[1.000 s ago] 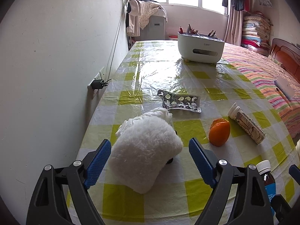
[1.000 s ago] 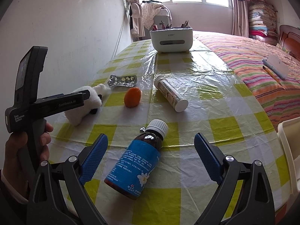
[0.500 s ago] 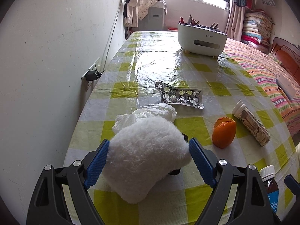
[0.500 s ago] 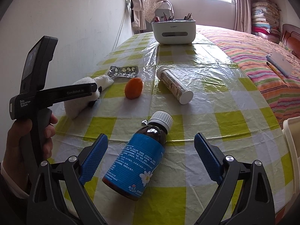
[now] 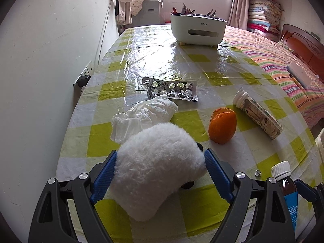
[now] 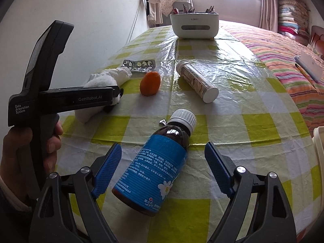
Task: Collect trash
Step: 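Close left tool on white fluffy plush while right tool grasps blue medicine bottle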
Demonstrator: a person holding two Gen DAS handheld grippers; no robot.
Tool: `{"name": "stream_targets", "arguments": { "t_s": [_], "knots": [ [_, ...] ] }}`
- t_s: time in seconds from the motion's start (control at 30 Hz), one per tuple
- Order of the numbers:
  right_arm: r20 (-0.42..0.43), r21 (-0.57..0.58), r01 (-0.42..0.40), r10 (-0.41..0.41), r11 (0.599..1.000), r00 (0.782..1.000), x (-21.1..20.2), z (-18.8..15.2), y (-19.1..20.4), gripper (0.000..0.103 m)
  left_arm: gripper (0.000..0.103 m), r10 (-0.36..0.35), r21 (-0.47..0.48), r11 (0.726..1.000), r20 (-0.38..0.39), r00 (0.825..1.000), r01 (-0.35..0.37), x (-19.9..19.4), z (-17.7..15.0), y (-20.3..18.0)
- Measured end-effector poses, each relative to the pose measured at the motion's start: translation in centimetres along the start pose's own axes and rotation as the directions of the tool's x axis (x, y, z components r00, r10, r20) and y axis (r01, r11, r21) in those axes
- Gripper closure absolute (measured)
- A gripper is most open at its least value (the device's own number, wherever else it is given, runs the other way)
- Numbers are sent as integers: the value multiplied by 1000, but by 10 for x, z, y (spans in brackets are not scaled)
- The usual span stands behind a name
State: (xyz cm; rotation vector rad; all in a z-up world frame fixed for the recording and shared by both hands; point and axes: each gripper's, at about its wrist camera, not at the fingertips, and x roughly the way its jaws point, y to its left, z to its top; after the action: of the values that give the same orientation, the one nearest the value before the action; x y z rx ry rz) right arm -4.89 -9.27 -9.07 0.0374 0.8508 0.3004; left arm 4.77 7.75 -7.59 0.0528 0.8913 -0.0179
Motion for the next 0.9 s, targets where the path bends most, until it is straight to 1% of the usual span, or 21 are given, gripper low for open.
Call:
{"name": "stream_targets", "arguments": {
  "t_s": [0.1,0.17,0.2,0.27,0.3,0.33,0.37,0.4,0.47,0.57,0.7,0.77,0.9],
  "knots": [
    [-15,-3,6,-6,1000,1000,3,-1,-1,30,21,-5,11,1000,-10,1000,5,2,-1,-3],
    [-30,-9,4,-4,1000,1000,6,-3,0,41,22,-8,17,1000,-18,1000,8,2,-2,-5],
    [-37,-12,7,-7,1000,999,8,-3,0,42,22,-17,19,1000,-23,1000,17,2,-3,-6],
    [-34,-24,13,-14,1000,999,8,-4,2,50,24,-41,12,999,-32,999,42,1,-2,-6],
    [-32,-29,15,-16,999,999,8,-5,3,53,25,-53,6,999,-34,998,53,1,-2,-6],
    [-33,-33,16,-17,999,999,8,-5,3,58,27,-63,-3,998,-34,997,63,0,-3,-5],
    [-31,-35,15,-17,999,999,8,-6,3,60,30,-73,-17,997,-34,997,72,0,-2,-4],
    [-30,-38,15,-16,999,999,8,-6,3,60,32,-83,-33,996,-35,996,82,-1,-2,-2],
    [-26,-40,6,-7,999,1000,6,-7,4,60,39,-101,-70,993,-34,994,99,-2,-2,3],
    [-13,-36,2,-2,999,1000,4,-8,2,61,47,-128,-117,986,-35,991,123,-3,-2,10],
    [4,-11,-8,8,1000,1000,0,-6,-3,61,52,-153,-150,978,-35,988,146,-5,-3,15],
    [15,-1,-15,15,1000,1000,-3,-6,-5,61,56,-166,-174,972,-31,986,159,-7,-3,19],
    [33,13,-22,21,1000,999,-7,-7,-9,61,61,-179,-210,963,-19,984,171,-12,-4,25]
  ]
}}
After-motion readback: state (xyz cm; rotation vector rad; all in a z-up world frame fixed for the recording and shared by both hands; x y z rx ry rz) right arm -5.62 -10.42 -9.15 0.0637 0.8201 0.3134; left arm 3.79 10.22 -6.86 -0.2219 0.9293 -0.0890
